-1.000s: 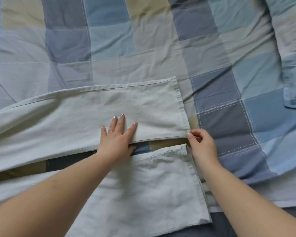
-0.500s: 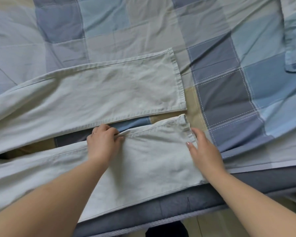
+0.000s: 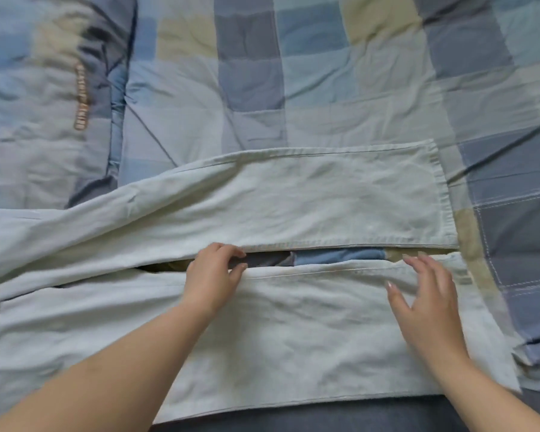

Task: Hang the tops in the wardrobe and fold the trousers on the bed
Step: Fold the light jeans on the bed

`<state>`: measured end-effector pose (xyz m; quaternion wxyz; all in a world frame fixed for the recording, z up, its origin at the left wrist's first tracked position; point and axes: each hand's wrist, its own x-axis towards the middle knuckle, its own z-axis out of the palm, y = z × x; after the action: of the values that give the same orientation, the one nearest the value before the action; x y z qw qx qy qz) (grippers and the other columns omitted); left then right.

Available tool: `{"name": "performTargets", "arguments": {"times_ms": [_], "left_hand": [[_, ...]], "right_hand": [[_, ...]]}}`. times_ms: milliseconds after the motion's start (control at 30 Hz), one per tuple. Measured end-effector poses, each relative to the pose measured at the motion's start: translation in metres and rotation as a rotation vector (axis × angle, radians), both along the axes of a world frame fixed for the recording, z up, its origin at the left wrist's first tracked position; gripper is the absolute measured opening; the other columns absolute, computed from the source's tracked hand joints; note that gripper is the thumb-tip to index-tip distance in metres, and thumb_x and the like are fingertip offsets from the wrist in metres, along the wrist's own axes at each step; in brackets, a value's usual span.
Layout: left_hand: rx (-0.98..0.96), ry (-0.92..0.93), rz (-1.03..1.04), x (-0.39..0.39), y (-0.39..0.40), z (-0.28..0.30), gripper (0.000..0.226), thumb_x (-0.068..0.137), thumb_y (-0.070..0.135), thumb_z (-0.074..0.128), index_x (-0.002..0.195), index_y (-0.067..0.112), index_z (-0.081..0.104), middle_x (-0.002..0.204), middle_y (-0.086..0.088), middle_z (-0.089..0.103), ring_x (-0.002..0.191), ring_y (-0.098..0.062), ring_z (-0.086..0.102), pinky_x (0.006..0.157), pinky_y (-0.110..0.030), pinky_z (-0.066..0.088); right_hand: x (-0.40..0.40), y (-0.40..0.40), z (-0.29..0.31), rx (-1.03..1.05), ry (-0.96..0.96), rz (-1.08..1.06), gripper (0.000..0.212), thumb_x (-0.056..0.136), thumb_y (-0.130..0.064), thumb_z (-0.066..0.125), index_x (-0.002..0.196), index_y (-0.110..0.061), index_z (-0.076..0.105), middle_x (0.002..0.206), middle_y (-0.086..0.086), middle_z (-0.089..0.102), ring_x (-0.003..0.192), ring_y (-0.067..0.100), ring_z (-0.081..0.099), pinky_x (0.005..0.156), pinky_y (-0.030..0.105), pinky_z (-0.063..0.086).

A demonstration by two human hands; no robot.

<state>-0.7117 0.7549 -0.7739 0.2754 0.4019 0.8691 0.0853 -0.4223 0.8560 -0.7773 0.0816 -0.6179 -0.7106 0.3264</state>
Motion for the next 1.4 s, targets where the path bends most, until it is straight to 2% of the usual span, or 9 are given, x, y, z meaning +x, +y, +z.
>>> {"name": "performTargets", "arguments": {"times_ms": [200, 433, 533, 733, 867, 1033, 1267, 1333, 1400], "left_hand": [[-0.015, 0.105, 0.114, -0.141, -0.069, 0.032, 0.022, 0.091, 0.026, 0.06, 0.112, 0.022, 0.065, 0.121, -0.001, 0.06, 0.119, -0.023, 0.049, 0.101, -0.037, 0.038], [0.185, 0.201, 0.155, -0.286, -0.117, 0.044, 0.017, 0.092, 0.015, 0.056, 0.104, 0.016, 0.069, 0.11, -0.007, 0.064, 0.11, -0.028, 0.054, 0.093, -0.037, 0.042], [0.115, 0.205, 0.14, -0.355, -0.132, 0.038, 0.025, 0.094, 0.009, 0.049, 0.108, 0.017, 0.068, 0.115, -0.008, 0.063, 0.11, -0.027, 0.055, 0.091, -0.034, 0.04], [-0.14, 0.235, -0.145, -0.438, -0.157, 0.022, 0.025, 0.092, 0.022, 0.056, 0.114, 0.028, 0.067, 0.112, 0.001, 0.06, 0.105, -0.023, 0.056, 0.083, -0.034, 0.047], [-0.048, 0.347, -0.264, -0.449, -0.158, 0.013, 0.016, 0.087, 0.02, 0.06, 0.1, 0.025, 0.07, 0.105, 0.004, 0.062, 0.101, -0.023, 0.055, 0.072, -0.031, 0.046], [0.026, 0.302, -0.25, -0.46, -0.162, 0.002, 0.006, 0.09, 0.024, 0.059, 0.091, 0.02, 0.063, 0.1, 0.001, 0.06, 0.096, -0.025, 0.056, 0.064, -0.029, 0.033], [0.359, 0.317, 0.085, -0.497, -0.151, 0.026, 0.009, 0.09, 0.025, 0.059, 0.094, 0.017, 0.061, 0.106, -0.01, 0.059, 0.101, -0.031, 0.055, 0.081, -0.041, 0.045], [0.27, 0.284, 0.132, -0.507, -0.153, 0.023, 0.022, 0.089, 0.028, 0.062, 0.108, 0.017, 0.059, 0.116, -0.012, 0.056, 0.112, -0.032, 0.051, 0.093, -0.043, 0.043], [0.079, 0.274, 0.262, -0.515, -0.165, 0.017, 0.05, 0.085, 0.041, 0.065, 0.127, 0.017, 0.051, 0.132, -0.014, 0.048, 0.126, -0.034, 0.043, 0.104, -0.046, 0.036]], "right_hand": [[-0.208, -0.032, 0.032, -0.013, 0.217, 0.321, 0.036, 0.09, -0.023, 0.06, 0.125, -0.015, 0.055, 0.139, 0.006, 0.041, 0.132, 0.019, 0.034, 0.102, 0.014, 0.018], [-0.411, -0.081, 0.04, 0.074, 0.239, 0.622, 0.03, 0.096, -0.024, 0.049, 0.121, -0.014, 0.061, 0.14, 0.004, 0.046, 0.131, 0.018, 0.037, 0.107, 0.025, 0.023], [-0.481, -0.087, 0.033, 0.049, 0.163, 0.66, 0.029, 0.098, -0.022, 0.044, 0.116, -0.014, 0.065, 0.131, 0.004, 0.055, 0.123, 0.022, 0.047, 0.1, 0.033, 0.036], [-0.539, -0.086, 0.016, 0.018, -0.29, 0.869, 0.021, 0.088, -0.017, 0.051, 0.096, -0.022, 0.069, 0.104, 0.002, 0.069, 0.097, 0.029, 0.061, 0.076, 0.032, 0.051], [-0.54, -0.101, 0.005, 0.017, -0.313, 0.971, 0.015, 0.088, -0.039, 0.059, 0.101, -0.034, 0.065, 0.105, -0.009, 0.065, 0.097, 0.02, 0.059, 0.072, 0.029, 0.044], [-0.548, -0.117, -0.009, 0.09, -0.346, 0.908, 0.016, 0.088, -0.041, 0.059, 0.096, -0.027, 0.062, 0.102, -0.003, 0.061, 0.096, 0.023, 0.058, 0.068, 0.029, 0.04], [-0.599, -0.089, 0.026, 0.285, 0.131, 0.464, 0.001, 0.085, -0.023, 0.063, 0.085, -0.023, 0.064, 0.095, 0.001, 0.064, 0.091, 0.024, 0.058, 0.066, 0.026, 0.03], [-0.62, -0.081, 0.027, 0.209, 0.113, 0.468, 0.012, 0.087, -0.022, 0.06, 0.098, -0.023, 0.064, 0.106, 0.002, 0.063, 0.099, 0.024, 0.059, 0.074, 0.027, 0.037], [-0.624, -0.081, 0.02, 0.04, -0.08, 0.561, 0.035, 0.088, -0.025, 0.061, 0.122, -0.019, 0.057, 0.126, 0.011, 0.054, 0.113, 0.029, 0.054, 0.089, 0.031, 0.041]]}}
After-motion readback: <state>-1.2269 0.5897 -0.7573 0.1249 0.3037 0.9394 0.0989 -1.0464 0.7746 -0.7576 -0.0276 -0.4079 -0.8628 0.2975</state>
